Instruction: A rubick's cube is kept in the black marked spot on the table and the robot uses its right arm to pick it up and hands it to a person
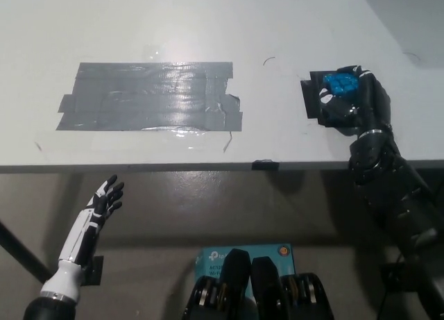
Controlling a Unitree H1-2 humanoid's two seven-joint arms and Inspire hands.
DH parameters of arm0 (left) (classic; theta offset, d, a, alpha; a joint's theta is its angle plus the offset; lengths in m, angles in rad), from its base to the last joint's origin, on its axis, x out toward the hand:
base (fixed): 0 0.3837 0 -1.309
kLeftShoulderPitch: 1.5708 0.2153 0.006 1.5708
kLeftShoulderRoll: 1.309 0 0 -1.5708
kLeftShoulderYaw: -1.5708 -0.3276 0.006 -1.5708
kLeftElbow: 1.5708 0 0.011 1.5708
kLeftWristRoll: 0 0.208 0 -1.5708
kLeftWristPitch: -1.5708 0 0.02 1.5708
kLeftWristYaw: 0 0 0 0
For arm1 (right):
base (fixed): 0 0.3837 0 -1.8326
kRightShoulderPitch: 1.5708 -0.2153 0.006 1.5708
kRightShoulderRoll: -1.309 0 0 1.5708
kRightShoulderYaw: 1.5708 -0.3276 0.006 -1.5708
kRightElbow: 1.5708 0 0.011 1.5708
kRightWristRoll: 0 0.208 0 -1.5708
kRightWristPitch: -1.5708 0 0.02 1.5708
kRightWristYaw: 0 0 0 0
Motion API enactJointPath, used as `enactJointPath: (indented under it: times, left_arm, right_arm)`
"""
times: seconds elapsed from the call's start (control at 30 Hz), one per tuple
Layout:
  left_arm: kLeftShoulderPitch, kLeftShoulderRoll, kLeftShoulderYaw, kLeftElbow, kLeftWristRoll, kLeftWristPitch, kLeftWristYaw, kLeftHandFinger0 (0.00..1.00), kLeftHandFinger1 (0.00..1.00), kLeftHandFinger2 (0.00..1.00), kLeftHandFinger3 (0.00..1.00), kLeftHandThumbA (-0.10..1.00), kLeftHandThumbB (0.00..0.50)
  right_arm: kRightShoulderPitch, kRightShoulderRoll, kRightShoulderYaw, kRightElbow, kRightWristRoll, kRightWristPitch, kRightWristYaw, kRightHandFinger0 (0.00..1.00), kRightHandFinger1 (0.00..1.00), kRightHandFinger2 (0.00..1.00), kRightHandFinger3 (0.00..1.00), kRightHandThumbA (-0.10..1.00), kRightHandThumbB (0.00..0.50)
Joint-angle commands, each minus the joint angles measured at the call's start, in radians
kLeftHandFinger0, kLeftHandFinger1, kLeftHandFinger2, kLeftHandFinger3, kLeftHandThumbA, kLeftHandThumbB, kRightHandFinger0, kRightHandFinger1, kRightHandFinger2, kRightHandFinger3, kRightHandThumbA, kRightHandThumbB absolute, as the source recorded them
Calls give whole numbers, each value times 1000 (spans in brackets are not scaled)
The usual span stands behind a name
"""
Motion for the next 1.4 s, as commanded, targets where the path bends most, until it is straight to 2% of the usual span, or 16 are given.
enactJointPath:
  times: [0.0, 0.17, 0.23, 0.33, 0.37, 0.47, 0.5, 0.6, 0.67, 0.8, 0.83, 0.9, 1.0, 1.1, 1.3, 1.37]
  left_arm:
    - [-31, 18, 7, -22, -2, -24, -13, 1000, 1000, 1000, 1000, 1000, 218]
    - [-46, 17, 8, -14, -6, -23, -13, 1000, 1000, 1000, 1000, 1000, 236]
    - [-47, 15, 10, -14, -6, -21, -11, 1000, 1000, 1000, 1000, 1000, 245]
    - [-51, 16, 9, -14, -7, -19, -14, 1000, 1000, 1000, 1000, 1000, 243]
    - [-53, 18, 8, -12, -4, -18, -14, 1000, 1000, 1000, 1000, 1000, 240]
    - [-55, 18, 9, -14, -10, -16, -17, 1000, 1000, 1000, 1000, 1000, 238]
    - [-55, 18, 9, -15, -9, -14, -17, 1000, 1000, 1000, 1000, 1000, 236]
    - [-56, 20, 9, -14, -9, -13, -18, 1000, 1000, 1000, 1000, 1000, 229]
    - [-60, 21, 9, -11, -7, -14, -18, 1000, 1000, 1000, 1000, 1000, 228]
    - [-60, 24, 8, -15, -9, -9, -21, 1000, 1000, 1000, 1000, 1000, 227]
    - [-61, 24, 8, -15, -9, -10, -21, 1000, 1000, 1000, 1000, 1000, 223]
    - [-64, 24, 6, -2, -6, -20, -21, 1000, 1000, 1000, 1000, 1000, 223]
    - [-62, 24, 3, 6, -3, -26, -22, 1000, 1000, 1000, 1000, 1000, 226]
    - [-54, 24, 0, 1, -2, -28, -26, 1000, 1000, 1000, 1000, 1000, 220]
    - [-36, 19, -2, -9, 2, -22, -21, 1000, 1000, 1000, 1000, 1000, 204]
    - [-32, 17, -1, -14, 0, -16, -20, 1000, 1000, 1000, 1000, 1000, 205]
  right_arm:
    - [29, -1, 25, 50, -27, 40, -22, 0, 380, 739, 513, -100, 259]
    - [24, -9, 19, 35, -18, -3, -62, 17, 480, 854, 667, -100, 262]
    - [20, -11, 2, 15, -5, -30, -76, 19, 492, 886, 767, -100, 241]
    - [11, -15, -13, -6, 1, -45, -89, 13, 489, 893, 832, -100, 228]
    - [4, -25, -22, -69, -7, -75, -122, 0, 440, 866, 844, -100, 216]
    - [2, -34, -31, -149, -24, -101, -161, 0, 413, 854, 856, -100, 200]
    - [7, -38, -43, -215, -22, -84, -156, 0, 390, 827, 896, -100, 178]
    - [33, -54, -66, -453, -48, -30, -145, 0, 294, 792, 955, -100, 179]
    - [56, -62, -86, -614, -44, -2, -109, 0, 317, 818, 979, -100, 174]
    - [80, -61, -98, -782, -71, 29, -97, 0, 343, 828, 978, -100, 180]
    - [86, -57, -102, -847, -80, 52, -89, 11, 370, 800, 962, -100, 173]
    - [97, -48, -110, -977, -83, 108, -54, 0, 383, 846, 981, -100, 178]
    - [104, -39, -112, -1054, -79, 130, -30, 0, 393, 860, 986, -100, 166]
    - [107, -28, -106, -1105, -77, 128, -16, 0, 415, 883, 992, -100, 167]
    - [61, -18, -88, -1093, -86, 136, 2, 0, 394, 835, 975, -100, 174]
    - [34, -16, -81, -1071, -87, 142, 13, 0, 422, 862, 990, -100, 170]
